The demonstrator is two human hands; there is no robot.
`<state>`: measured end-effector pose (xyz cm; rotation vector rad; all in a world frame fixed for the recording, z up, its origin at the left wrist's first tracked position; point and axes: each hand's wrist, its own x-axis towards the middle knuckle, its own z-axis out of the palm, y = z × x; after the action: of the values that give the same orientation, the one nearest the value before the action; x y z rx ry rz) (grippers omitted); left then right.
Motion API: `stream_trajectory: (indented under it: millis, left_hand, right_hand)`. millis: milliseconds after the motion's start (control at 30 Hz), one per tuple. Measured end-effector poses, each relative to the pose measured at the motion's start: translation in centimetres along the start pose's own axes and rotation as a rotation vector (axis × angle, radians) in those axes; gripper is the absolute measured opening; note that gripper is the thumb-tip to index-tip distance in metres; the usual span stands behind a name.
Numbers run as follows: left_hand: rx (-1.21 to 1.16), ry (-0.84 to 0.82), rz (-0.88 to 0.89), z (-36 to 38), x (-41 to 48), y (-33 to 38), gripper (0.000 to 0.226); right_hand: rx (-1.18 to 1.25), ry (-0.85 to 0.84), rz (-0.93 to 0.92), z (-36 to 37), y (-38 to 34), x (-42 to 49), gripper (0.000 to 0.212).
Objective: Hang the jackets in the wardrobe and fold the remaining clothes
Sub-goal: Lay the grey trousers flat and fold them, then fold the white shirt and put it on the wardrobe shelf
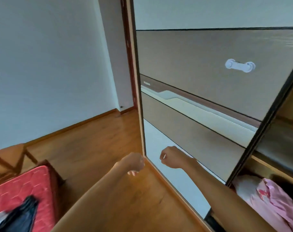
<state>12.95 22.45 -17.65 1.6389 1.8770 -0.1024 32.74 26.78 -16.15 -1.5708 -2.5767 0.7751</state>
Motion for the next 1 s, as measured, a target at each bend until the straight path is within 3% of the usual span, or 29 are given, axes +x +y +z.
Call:
stream_trajectory:
  millis: [333, 600, 700, 833, 1000]
  left_hand:
    - [-0.283, 0.127, -0.382, -1.7, -11.1, -20.9, 0.028]
    - [-0.486, 0.076, -0.621, -0.8, -18.4, -29.6, 0.026]
    - [-0.464, 0.074, -0.695, -0.8, -19.8, -32.6, 0.031]
    - [-0.473, 0.094, -0.852, -1.0, -20.6, -35.7, 0.013]
    - [-0.553, 0.058, -0.957, -2.4, -19.5, -38.8, 0.024]
  right_hand:
    - [-0.173, -0.241, -0.365, 7.0, -19.7, 7.1, 0.027]
    - [-0.429, -0.615, -0.48, 12.4, -32.0, 10.2, 0.028]
    - [-0.481, -0.638, -0.563, 14.5, -35.5, 12.3, 0.031]
    - [-0.546, -0.679, -0.675, 16.6, -39.5, 15.6, 0.034]
    - [-0.579, -0.728, -0.786, 17.8, -44.0, 20.6, 0.035]
